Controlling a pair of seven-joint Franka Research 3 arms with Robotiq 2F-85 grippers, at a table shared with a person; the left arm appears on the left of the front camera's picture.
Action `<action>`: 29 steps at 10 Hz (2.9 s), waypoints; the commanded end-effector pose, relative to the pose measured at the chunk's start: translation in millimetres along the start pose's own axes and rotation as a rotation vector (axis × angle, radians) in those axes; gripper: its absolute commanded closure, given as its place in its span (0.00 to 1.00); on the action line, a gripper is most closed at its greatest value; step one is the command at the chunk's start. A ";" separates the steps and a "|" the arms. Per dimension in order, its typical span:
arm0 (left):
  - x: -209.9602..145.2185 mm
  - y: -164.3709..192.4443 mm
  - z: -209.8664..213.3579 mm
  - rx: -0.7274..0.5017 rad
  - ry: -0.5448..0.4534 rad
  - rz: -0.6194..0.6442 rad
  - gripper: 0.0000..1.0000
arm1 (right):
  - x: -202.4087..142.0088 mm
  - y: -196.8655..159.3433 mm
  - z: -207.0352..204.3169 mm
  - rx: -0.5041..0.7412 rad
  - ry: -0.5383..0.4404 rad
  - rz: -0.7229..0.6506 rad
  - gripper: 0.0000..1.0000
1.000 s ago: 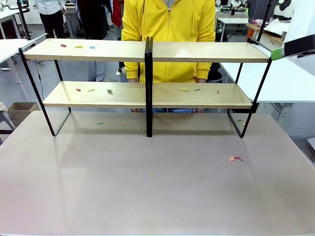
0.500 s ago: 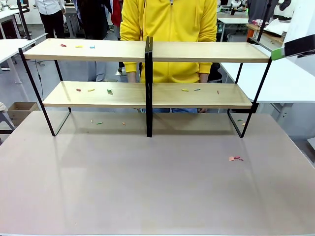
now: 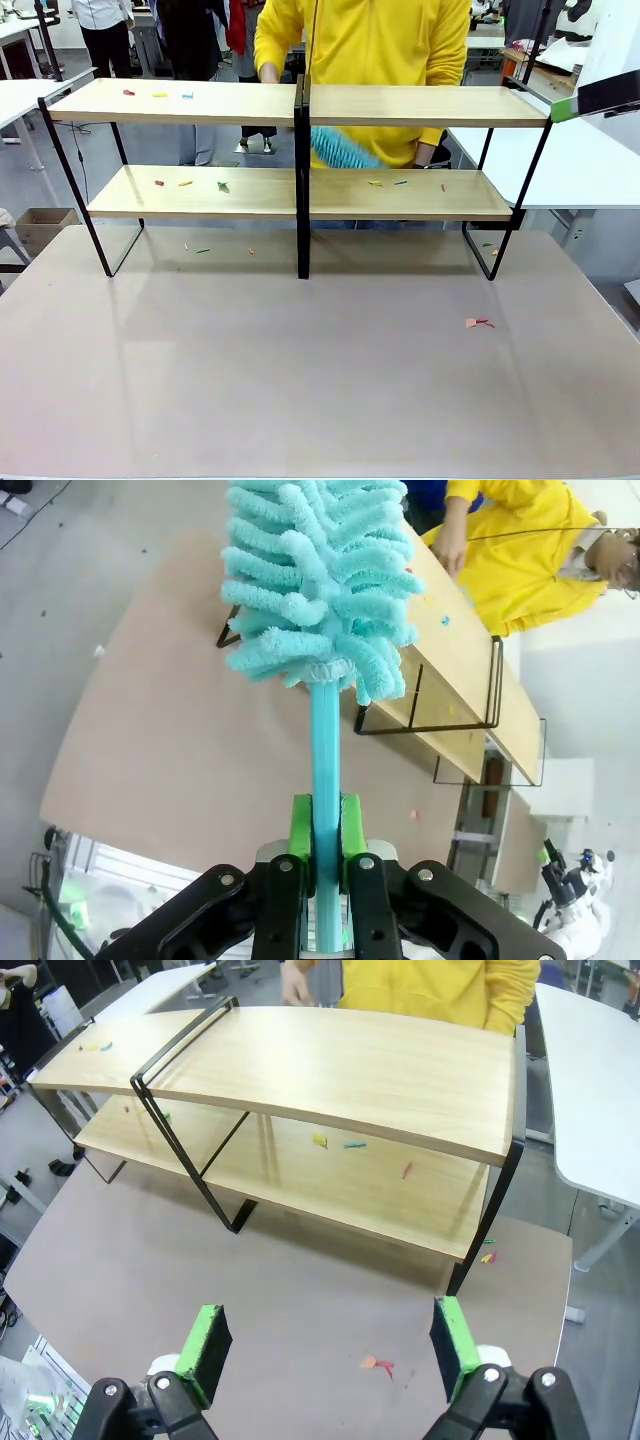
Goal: Clean the shelves.
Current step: Clean another randomly selected level of the Shelf with the Duster.
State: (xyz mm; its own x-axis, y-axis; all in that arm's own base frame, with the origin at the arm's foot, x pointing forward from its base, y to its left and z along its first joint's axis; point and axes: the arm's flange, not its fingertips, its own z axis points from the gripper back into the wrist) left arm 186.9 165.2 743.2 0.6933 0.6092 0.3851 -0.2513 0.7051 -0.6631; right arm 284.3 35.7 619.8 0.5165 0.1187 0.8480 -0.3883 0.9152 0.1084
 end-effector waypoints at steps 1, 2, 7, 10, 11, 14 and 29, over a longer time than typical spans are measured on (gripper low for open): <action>0.9 -3.8 3.7 0.014 -0.004 0.011 0.87 | 0.3 -0.6 0.2 0.003 -0.001 -0.002 0.00; 0.9 -3.8 3.7 0.014 -0.004 0.011 0.87 | 0.3 -0.6 0.2 0.003 -0.001 -0.002 0.00; -3.8 -24.0 -11.8 -0.096 0.076 -0.223 0.87 | 0.3 -0.6 0.2 0.003 -0.001 -0.002 0.00; -30.9 -124.5 -82.7 -0.126 0.198 -0.499 0.87 | 0.3 -0.6 0.2 0.003 -0.001 -0.002 0.00; -48.4 -155.8 -109.0 -0.077 0.204 -0.536 0.87 | 0.3 -0.6 0.2 0.003 -0.001 -0.002 0.00; -112.8 -218.0 -186.3 0.248 0.218 -0.464 0.87 | 0.3 -0.6 0.2 0.003 -0.001 -0.002 0.00; -150.2 -254.7 -319.7 0.414 0.098 -0.565 0.87 | 0.3 -0.6 0.2 0.003 -0.001 -0.002 0.00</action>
State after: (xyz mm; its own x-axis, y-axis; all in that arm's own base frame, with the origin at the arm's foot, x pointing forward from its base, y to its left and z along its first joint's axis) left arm 362.2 -228.1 646.3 0.8563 0.0883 0.5089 -0.0590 0.9956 -0.0733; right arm 284.3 35.9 619.9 0.5164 0.1192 0.8480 -0.3884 0.9152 0.1078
